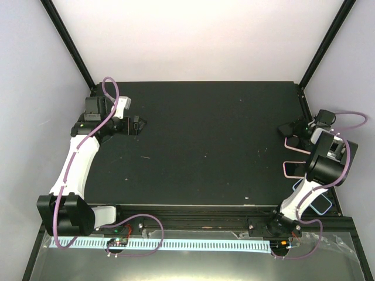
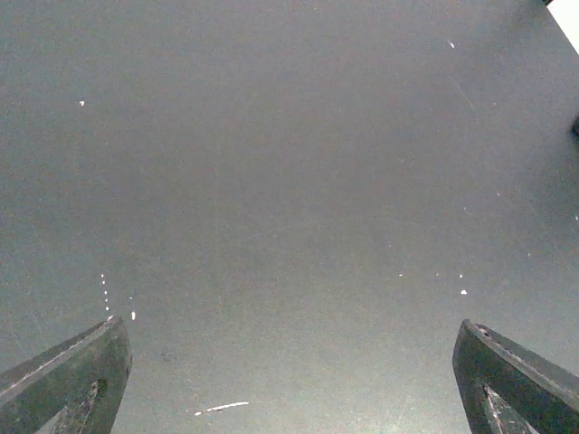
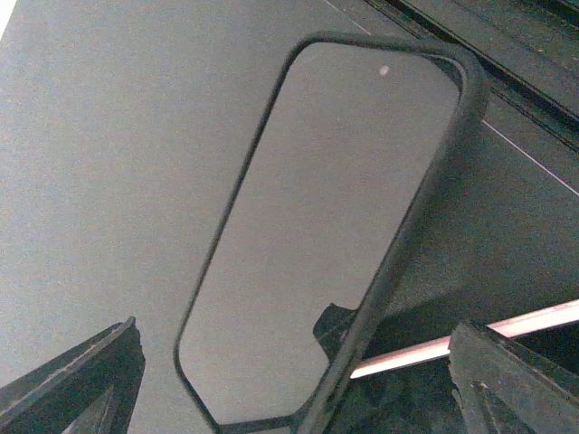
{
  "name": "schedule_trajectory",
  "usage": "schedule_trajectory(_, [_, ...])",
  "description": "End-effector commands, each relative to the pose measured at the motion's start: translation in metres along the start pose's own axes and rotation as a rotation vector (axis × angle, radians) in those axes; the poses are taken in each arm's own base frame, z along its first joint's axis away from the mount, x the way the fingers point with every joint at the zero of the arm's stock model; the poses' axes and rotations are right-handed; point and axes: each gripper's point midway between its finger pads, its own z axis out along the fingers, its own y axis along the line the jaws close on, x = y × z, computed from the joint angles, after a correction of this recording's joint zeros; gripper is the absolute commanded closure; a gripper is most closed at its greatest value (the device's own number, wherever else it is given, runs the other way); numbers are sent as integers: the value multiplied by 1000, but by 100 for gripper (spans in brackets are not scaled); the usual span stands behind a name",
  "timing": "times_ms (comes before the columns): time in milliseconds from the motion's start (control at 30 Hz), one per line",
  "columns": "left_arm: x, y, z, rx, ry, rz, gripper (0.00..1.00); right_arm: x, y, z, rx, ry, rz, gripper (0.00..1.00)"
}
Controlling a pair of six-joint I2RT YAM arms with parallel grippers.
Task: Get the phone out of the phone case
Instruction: Pick up the phone at the center of the board.
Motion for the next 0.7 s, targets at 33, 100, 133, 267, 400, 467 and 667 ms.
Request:
schedule_trajectory(33, [-21,-9,-5,33,-55,51,1,-13,3,6,-33,-27,44,7])
schedule_trajectory(100, [-20,-9,-4,35,-54,50,1,-13,3,9,-34,-26,50,7])
schedule_trajectory(133, [-20,-9,-4,35,-53,49,1,-15,4,10,-37,-28,50,7])
schedule_trajectory(267, [-20,-8,-3,34,-50,48,1,-18,4,17,-42,-24,63,8])
schedule_trajectory(400, [-19,-7,-1,33,-44,47,1,-23,7,22,-59,-24,69,10])
schedule_trajectory(467, [-18,-5,0,28,-40,45,1,-25,9,24,-68,-19,72,11])
schedule_trajectory(667, [-19,-5,1,25,-41,45,1,-23,15,33,-114,2,91,19])
